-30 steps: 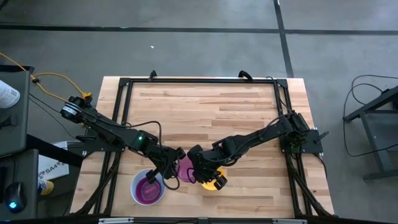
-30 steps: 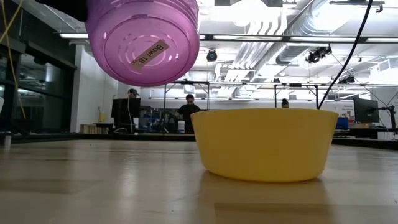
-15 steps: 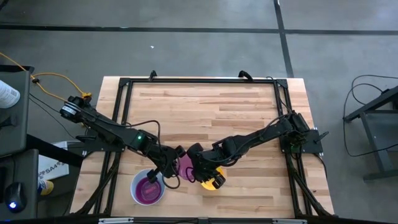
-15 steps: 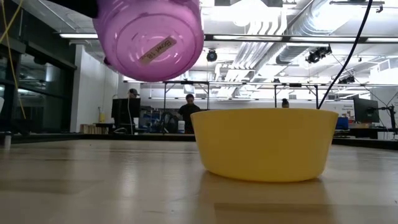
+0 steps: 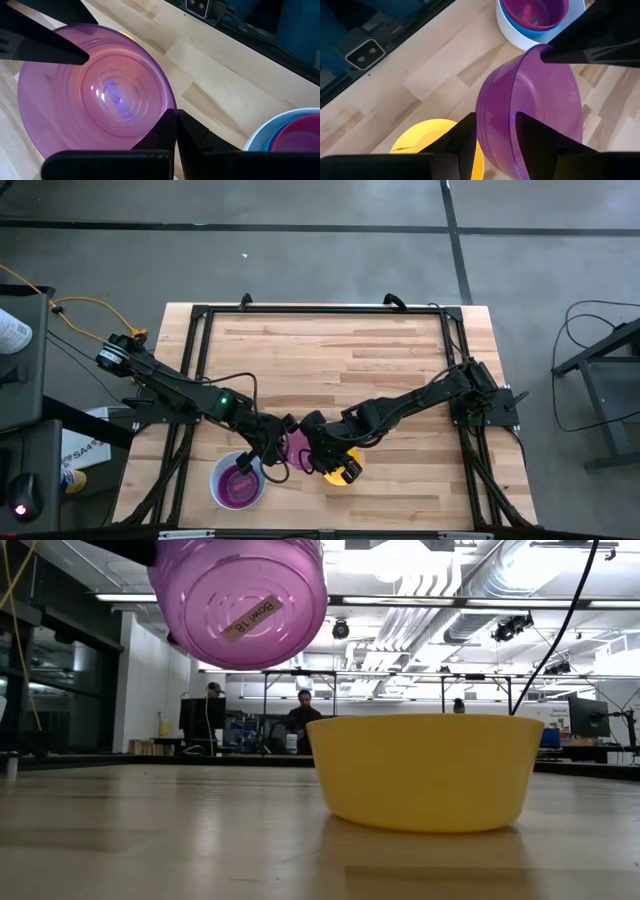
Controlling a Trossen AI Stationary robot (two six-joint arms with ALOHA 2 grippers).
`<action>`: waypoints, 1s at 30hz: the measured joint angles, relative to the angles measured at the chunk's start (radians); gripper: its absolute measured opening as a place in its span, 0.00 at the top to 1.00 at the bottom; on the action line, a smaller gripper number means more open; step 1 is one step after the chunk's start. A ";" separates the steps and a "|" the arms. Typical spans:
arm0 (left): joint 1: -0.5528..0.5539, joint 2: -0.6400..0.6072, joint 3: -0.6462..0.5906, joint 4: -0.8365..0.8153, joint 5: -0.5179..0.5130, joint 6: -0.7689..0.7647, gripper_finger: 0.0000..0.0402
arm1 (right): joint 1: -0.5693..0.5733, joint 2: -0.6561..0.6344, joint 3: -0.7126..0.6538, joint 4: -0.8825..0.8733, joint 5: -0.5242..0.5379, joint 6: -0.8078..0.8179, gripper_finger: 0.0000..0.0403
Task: Nest bowls inside each other
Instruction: Stack the purple bowl on the pink bowl
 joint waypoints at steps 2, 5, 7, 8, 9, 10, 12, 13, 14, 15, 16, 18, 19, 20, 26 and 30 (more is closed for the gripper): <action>0.000 0.000 0.000 0.003 0.007 0.000 1.00 | 0.000 0.000 0.000 0.000 -0.017 0.000 0.68; 0.000 0.000 0.000 0.004 0.011 0.000 1.00 | 0.000 0.000 0.000 0.000 -0.021 0.000 0.68; 0.000 0.000 0.000 0.009 0.011 0.000 1.00 | 0.000 0.000 0.000 0.000 -0.021 0.000 0.68; 0.000 0.000 0.000 0.010 0.010 0.000 1.00 | 0.000 0.000 0.000 0.000 -0.019 0.000 0.68; 0.000 0.000 0.000 0.010 0.009 -0.001 1.00 | 0.000 -0.001 0.000 0.000 -0.016 0.001 0.68; 0.000 0.000 0.000 0.010 0.008 -0.001 1.00 | 0.000 -0.004 0.000 0.000 -0.013 0.006 0.68; 0.000 0.000 0.000 0.010 0.005 -0.002 1.00 | 0.000 -0.007 0.000 0.001 -0.017 0.015 0.68; 0.000 0.000 0.000 0.011 0.001 -0.004 1.00 | 0.000 -0.008 0.000 0.001 -0.016 0.023 0.68; 0.000 0.000 0.000 0.010 0.001 -0.004 1.00 | 0.000 -0.008 0.000 0.001 -0.015 0.027 0.68; 0.000 0.000 0.000 0.011 0.001 -0.003 1.00 | 0.000 -0.008 0.000 -0.002 -0.016 0.028 0.68; 0.000 0.000 0.000 0.013 0.000 -0.002 1.00 | 0.000 -0.010 0.000 -0.009 -0.017 0.027 0.68; 0.000 0.000 0.000 0.018 0.000 -0.001 1.00 | 0.000 -0.014 0.000 -0.019 -0.021 0.019 0.67; 0.000 0.000 0.000 0.022 -0.001 0.000 1.00 | 0.000 -0.015 0.000 -0.021 -0.021 0.018 0.67; 0.000 0.000 0.000 0.022 -0.001 0.000 1.00 | 0.000 -0.016 0.000 -0.023 -0.022 0.017 0.67; 0.000 0.000 0.000 0.035 0.000 0.005 1.00 | 0.000 -0.029 0.000 -0.028 -0.043 0.009 0.67; 0.000 0.000 0.000 0.025 -0.001 0.002 1.00 | 0.000 -0.029 0.000 -0.018 -0.042 0.015 0.67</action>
